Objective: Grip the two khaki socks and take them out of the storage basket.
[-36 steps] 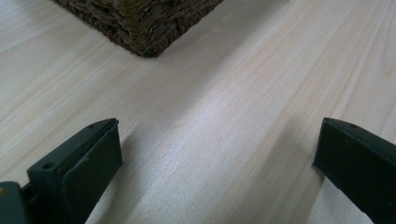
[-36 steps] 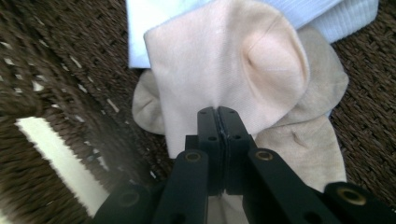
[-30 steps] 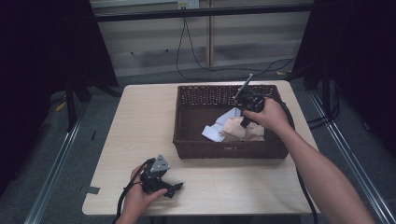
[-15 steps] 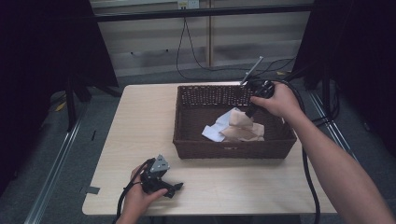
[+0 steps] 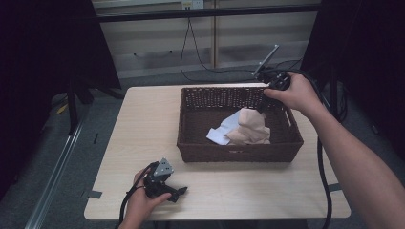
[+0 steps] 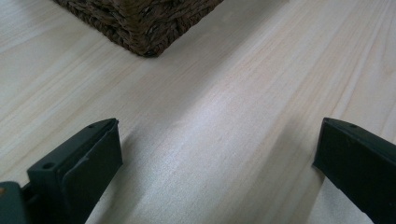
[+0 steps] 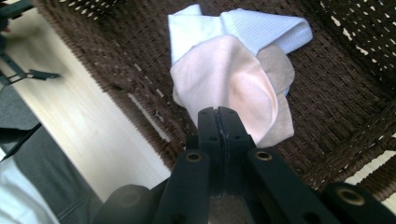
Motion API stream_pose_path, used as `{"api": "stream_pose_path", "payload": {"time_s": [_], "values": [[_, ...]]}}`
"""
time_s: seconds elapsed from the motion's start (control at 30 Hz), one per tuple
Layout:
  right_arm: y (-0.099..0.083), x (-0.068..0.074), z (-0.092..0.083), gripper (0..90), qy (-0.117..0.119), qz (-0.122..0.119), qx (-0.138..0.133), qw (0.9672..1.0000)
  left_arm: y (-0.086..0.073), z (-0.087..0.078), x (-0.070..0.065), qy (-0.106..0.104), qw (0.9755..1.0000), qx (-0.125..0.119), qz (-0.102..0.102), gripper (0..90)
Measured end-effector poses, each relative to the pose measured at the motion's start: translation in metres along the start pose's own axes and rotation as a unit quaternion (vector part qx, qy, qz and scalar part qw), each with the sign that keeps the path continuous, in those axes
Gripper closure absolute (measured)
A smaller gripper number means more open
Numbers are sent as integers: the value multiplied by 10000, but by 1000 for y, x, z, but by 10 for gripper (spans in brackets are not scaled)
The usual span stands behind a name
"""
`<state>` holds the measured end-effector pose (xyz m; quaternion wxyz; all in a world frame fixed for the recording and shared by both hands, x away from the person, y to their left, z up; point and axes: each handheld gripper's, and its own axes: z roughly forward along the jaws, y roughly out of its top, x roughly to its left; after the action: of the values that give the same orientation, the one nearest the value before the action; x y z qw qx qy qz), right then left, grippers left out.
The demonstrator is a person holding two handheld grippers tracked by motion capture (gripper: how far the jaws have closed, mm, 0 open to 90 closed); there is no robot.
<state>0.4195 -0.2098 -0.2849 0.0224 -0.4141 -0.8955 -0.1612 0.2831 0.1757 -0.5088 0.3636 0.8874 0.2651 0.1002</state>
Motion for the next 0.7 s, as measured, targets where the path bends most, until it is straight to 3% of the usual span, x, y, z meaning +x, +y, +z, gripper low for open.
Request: {"api": "stream_pose_path", "payload": {"time_s": [0.47,0.7], "values": [[0,10,-35,898,-20,-60,-95,9999,0,0,0,-45,10000,0,-29,2],[-1,12,-45,899,40,-84,-121,9999,0,0,0,-46,10000,0,-30,2]]}}
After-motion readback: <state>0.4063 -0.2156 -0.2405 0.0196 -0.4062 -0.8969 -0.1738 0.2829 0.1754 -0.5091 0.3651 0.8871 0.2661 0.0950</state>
